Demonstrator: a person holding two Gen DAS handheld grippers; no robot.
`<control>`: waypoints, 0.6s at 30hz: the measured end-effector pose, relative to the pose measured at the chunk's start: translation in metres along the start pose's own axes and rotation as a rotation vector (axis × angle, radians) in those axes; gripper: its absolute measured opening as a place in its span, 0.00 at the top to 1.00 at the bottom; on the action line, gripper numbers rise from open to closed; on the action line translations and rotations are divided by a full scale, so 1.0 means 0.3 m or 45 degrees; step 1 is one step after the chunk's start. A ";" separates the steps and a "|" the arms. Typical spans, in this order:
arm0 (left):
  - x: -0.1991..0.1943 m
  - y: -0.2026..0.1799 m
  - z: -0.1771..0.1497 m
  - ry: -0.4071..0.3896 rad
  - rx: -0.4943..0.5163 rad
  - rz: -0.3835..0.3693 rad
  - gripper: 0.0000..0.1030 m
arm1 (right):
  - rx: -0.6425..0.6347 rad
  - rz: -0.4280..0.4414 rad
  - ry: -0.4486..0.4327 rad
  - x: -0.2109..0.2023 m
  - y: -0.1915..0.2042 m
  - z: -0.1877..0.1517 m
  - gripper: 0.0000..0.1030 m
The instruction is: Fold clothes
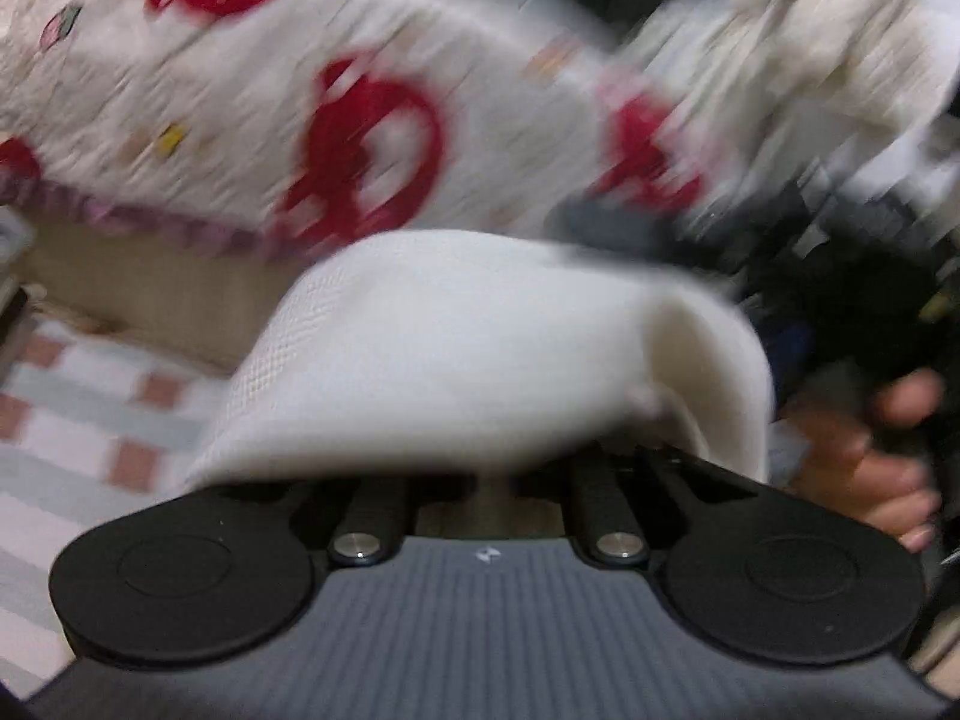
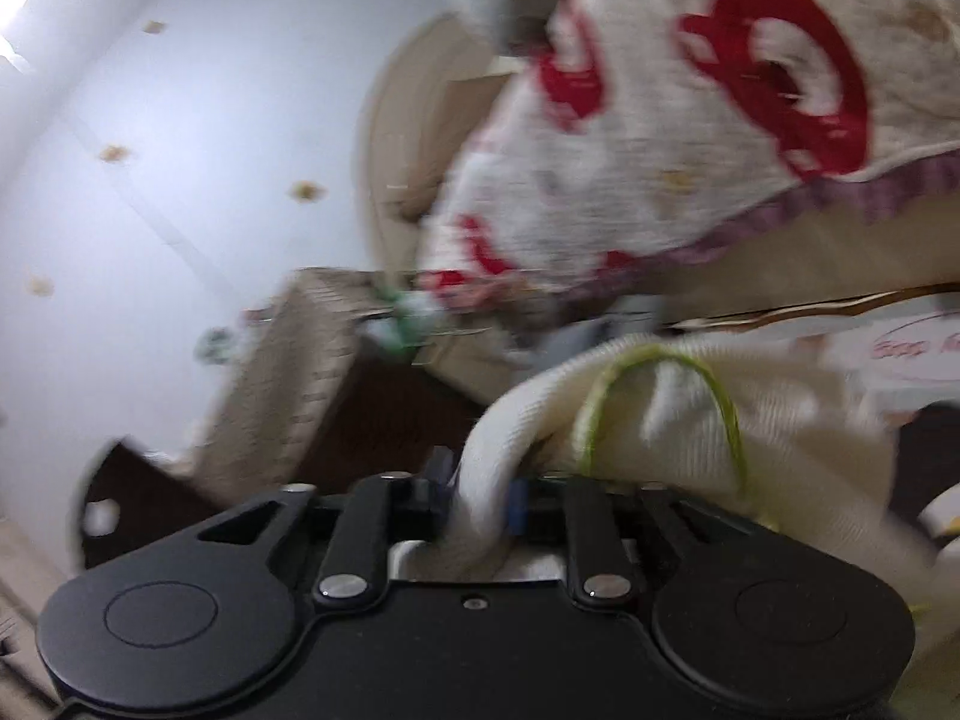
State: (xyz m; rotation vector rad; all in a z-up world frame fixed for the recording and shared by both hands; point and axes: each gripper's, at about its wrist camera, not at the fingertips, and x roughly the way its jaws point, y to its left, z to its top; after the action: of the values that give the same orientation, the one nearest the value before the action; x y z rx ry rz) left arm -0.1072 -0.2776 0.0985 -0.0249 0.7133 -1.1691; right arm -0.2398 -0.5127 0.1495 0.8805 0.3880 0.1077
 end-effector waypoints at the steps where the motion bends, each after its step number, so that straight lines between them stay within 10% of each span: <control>1: 0.080 0.058 -0.027 0.059 -0.001 0.145 0.88 | -0.009 -0.079 -0.022 0.038 -0.055 0.019 0.45; 4: 0.212 0.181 -0.156 0.135 0.088 0.463 0.67 | -0.150 -0.475 -0.075 0.090 -0.236 -0.033 0.45; 7: 0.218 0.265 -0.307 0.074 0.147 0.526 0.39 | -0.240 -0.531 -0.045 0.054 -0.418 -0.190 0.45; 12: 0.260 0.383 -0.432 0.105 0.041 0.527 0.38 | -0.098 -0.630 0.031 0.060 -0.743 -0.429 0.44; 18: 0.341 0.451 -0.462 0.201 0.023 0.537 0.38 | -0.125 -0.573 0.203 0.225 -0.785 -0.431 0.43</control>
State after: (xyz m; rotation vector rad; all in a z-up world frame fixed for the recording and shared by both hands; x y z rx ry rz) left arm -0.0470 -0.2609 -0.1113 0.2253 0.8011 -0.7774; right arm -0.2414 -0.5513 -0.1246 0.6724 0.7149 -0.2182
